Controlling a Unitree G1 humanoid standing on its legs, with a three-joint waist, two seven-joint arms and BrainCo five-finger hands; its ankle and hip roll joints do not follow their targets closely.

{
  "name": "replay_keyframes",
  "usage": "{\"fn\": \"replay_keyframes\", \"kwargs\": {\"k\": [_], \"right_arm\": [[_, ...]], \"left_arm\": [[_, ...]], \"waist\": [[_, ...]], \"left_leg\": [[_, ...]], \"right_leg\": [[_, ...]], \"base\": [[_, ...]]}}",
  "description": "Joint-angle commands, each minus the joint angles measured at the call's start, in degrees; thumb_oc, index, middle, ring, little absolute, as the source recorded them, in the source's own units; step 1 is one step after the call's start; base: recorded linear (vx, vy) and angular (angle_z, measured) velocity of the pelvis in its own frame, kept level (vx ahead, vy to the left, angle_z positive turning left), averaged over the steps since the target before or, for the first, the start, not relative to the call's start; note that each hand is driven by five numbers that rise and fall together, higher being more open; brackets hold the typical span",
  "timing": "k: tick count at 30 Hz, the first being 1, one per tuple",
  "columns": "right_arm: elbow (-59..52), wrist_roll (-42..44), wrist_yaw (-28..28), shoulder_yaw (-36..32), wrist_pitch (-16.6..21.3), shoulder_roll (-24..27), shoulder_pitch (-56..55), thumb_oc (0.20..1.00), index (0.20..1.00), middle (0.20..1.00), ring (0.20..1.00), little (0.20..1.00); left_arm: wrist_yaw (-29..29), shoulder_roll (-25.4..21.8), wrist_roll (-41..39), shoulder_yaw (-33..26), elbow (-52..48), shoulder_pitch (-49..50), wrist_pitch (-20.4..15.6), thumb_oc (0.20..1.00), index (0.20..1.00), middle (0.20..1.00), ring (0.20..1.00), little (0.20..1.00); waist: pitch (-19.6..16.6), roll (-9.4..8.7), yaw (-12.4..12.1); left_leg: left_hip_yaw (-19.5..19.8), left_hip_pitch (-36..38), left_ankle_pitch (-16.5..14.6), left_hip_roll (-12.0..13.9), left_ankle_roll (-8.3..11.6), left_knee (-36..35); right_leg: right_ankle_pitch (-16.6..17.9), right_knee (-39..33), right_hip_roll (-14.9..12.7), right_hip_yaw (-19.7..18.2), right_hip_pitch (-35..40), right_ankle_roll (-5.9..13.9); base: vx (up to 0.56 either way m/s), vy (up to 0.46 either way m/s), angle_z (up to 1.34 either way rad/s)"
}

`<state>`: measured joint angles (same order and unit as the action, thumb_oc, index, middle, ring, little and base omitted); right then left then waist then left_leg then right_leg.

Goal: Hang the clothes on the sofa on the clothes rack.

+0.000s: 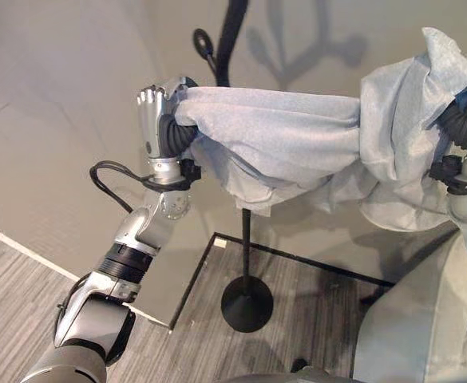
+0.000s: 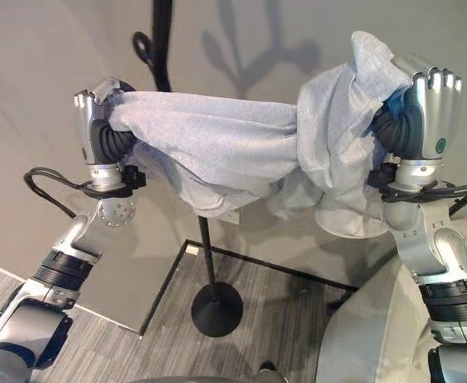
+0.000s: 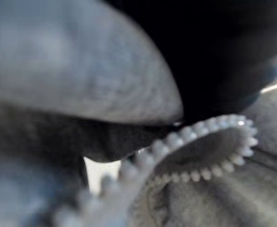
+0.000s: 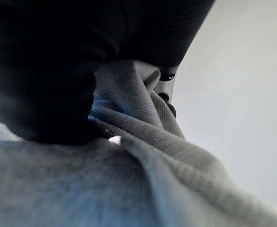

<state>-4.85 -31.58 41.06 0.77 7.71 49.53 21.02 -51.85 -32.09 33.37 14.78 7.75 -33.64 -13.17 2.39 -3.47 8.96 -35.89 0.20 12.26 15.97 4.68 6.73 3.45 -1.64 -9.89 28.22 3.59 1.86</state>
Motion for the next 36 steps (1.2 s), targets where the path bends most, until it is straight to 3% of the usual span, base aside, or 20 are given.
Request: {"fn": "replay_keyframes", "kwargs": {"k": [1,9,13,16,19,25,31,34,36], "right_arm": [[-4.6,-2.5,4.6,-7.1,1.5,1.0,2.7,0.2,0.2,0.2,0.2,0.2],[-9.6,-5.8,7.7,-17.5,1.5,-2.9,-9.8,0.2,0.2,0.2,0.2,0.2],[-8.2,-3.9,7.6,-18.4,0.8,-2.0,-9.7,0.2,0.2,0.2,0.2,0.2],[-3.4,-2.3,7.8,-17.0,0.0,2.4,-6.6,0.2,0.2,0.2,0.2,0.2],[1.9,-0.4,7.3,-13.3,0.3,7.4,-2.0,0.2,0.2,0.2,0.2,0.2],[9.0,2.4,5.1,-5.2,1.5,11.5,6.2,0.2,0.2,0.2,0.2,0.2],[18.5,4.8,3.9,4.4,0.8,14.4,17.6,0.2,0.2,0.2,0.2,0.2],[26.1,9.3,0.6,13.8,1.8,14.0,26.4,0.2,0.2,0.2,0.2,0.2],[27.7,10.8,-1.3,15.2,2.0,12.3,26.1,0.2,0.2,0.2,0.2,0.2]], "left_arm": [[-5.1,-3.6,2.6,-11.4,-7.0,0.7,0.4,0.2,0.2,0.2,0.2,0.2],[-4.5,-1.8,4.4,-17.3,-17.5,15.0,-3.0,0.2,0.2,0.2,0.2,0.2],[-3.6,-3.3,3.8,-16.4,-16.1,13.9,-3.2,0.2,0.2,0.2,0.2,0.2],[-3.2,-5.6,3.4,-13.7,-11.3,9.6,-2.2,0.2,0.2,0.2,0.2,0.2],[-2.1,-8.0,2.8,-9.4,-4.6,3.8,-1.0,0.2,0.2,0.2,0.2,0.2],[1.0,-9.7,0.8,-2.5,6.2,-4.1,0.5,0.2,0.2,0.2,0.2,0.2],[3.7,-9.1,-2.4,0.7,14.0,-9.0,1.9,0.2,0.2,0.2,0.2,0.2],[6.7,-7.9,-5.3,0.7,17.8,-8.0,2.3,0.2,0.2,0.2,0.2,0.2],[8.5,-6.7,-6.2,0.8,19.3,-6.3,2.3,0.2,0.2,0.2,0.2,0.2]], "waist": [[-2.6,-0.32,-1.1],[-3.0,2.04,-1.4],[-4.0,2.64,-1.4],[-4.5,2.56,-1.3],[-4.9,2.55,-1.3],[-5.5,2.25,-1.4],[-5.8,1.54,-1.9],[-5.0,1.33,-2.5],[-4.4,1.35,-2.6]], "left_leg": [[2.8,6.2,-7.0,1.2,5.78,-0.6],[3.6,9.5,-6.9,-0.8,5.1,-7.3],[4.0,10.3,-7.7,-2.1,4.7,-9.5],[4.2,10.5,-7.9,-2.8,4.52,-9.9],[4.4,10.6,-8.1,-3.3,4.43,-10.4],[4.2,10.9,-8.0,-3.6,4.45,-10.8],[4.1,10.8,-7.2,-3.0,4.91,-10.8],[4.0,10.5,-5.8,-1.8,5.73,-10.5],[3.9,10.4,-5.5,-1.6,5.83,-10.4]], "right_leg": [[-5.6,0.7,2.5,-5.5,2.0,3.65],[-4.3,0.0,1.2,-4.3,2.6,5.22],[-2.9,-1.0,0.5,-4.4,2.4,6.24],[-2.2,-1.0,-0.1,-4.6,2.2,6.73],[-1.6,-0.9,-0.6,-4.9,1.9,7.21],[-1.1,-1.0,-0.8,-5.2,1.5,7.47],[-1.1,-1.4,-0.2,-5.7,1.2,7.41],[-1.5,-1.7,0.6,-5.7,1.0,6.85],[-1.5,-1.7,0.8,-5.6,1.1,6.69]], "base": [[0.08,0.03,0.15],[0.0,0.077,0.12],[-0.02,0.087,0.03],[-0.01,0.045,0.02],[-0.01,0.022,0.04],[0.0,0.004,0.02],[0.01,-0.024,-0.01],[0.02,-0.106,-0.01],[0.01,-0.062,-0.02]]}}
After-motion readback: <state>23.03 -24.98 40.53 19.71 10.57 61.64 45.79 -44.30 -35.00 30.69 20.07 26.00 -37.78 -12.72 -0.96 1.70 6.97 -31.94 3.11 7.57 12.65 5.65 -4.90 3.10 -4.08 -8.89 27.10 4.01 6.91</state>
